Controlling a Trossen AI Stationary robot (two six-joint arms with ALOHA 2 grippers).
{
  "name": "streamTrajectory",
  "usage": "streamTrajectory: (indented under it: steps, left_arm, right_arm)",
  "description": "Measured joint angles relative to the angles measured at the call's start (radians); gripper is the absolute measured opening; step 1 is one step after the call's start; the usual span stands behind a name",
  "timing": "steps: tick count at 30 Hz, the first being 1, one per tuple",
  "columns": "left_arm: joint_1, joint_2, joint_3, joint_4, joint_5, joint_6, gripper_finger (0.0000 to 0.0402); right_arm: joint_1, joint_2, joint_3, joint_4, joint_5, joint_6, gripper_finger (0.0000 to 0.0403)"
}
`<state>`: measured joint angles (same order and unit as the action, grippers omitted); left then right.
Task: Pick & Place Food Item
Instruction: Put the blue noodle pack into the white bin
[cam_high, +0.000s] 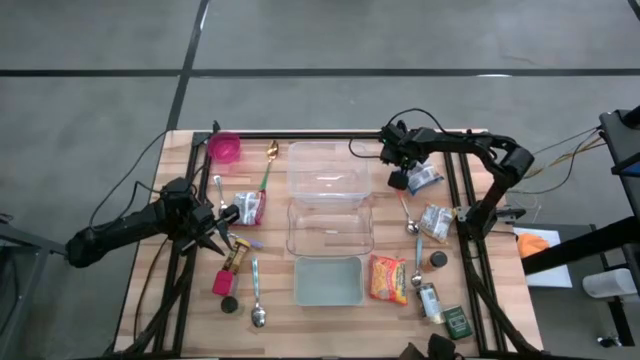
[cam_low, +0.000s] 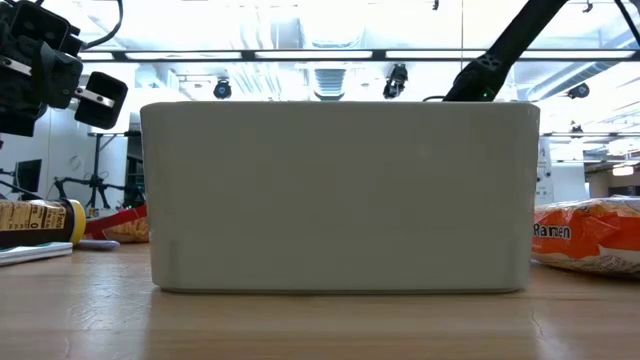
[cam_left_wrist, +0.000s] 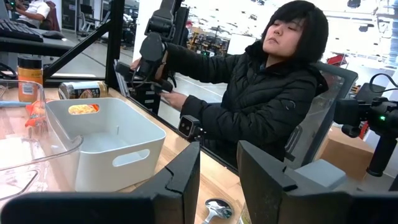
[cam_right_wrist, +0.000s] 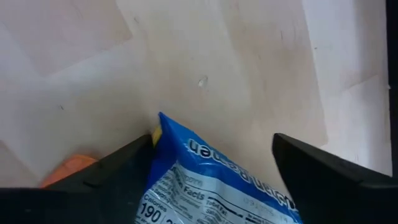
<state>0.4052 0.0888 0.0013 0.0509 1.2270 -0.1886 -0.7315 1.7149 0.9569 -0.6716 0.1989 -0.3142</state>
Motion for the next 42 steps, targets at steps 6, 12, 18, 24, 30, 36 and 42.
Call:
streamTrajectory:
  steps: [6,12,18,24,30,36,42]
  left_arm:
    - [0.0,0.0,0.0,0.0,0.0,0.0,0.0111]
    - [0.0,0.0,0.0,0.0,0.0,0.0,0.0111]
    - [0.0,0.0,0.0,0.0,0.0,0.0,0.0111]
    - [0.0,0.0,0.0,0.0,0.0,0.0,0.0111]
    - [0.0,0.0,0.0,0.0,0.0,0.0,0.0111]
    - [0.0,0.0,0.0,0.0,0.0,0.0,0.0111]
    - [0.0,0.0,0.0,0.0,0.0,0.0,0.0111]
  right_arm:
    - [0.0,0.0,-0.009,0.001,0.002,0.0,0.0225]
    - [0.0,-0.001,-0.015,-0.003,0.002,0.03,0.0142]
    - [0.0,-0.001,-0.016,-0.005,0.002,0.046,0.0055]
    - [0.0,-0.002,-0.016,-0.005,0.004,0.072,0.0016]
    - [0.0,-0.011,-0.015,-0.005,0.001,0.079,0.0012]
    - [0.004,-0.071,-0.015,-0.006,-0.022,0.109,0.0011]
    - [0.042,-0.183,-0.015,-0.005,-0.025,0.152,0.0011]
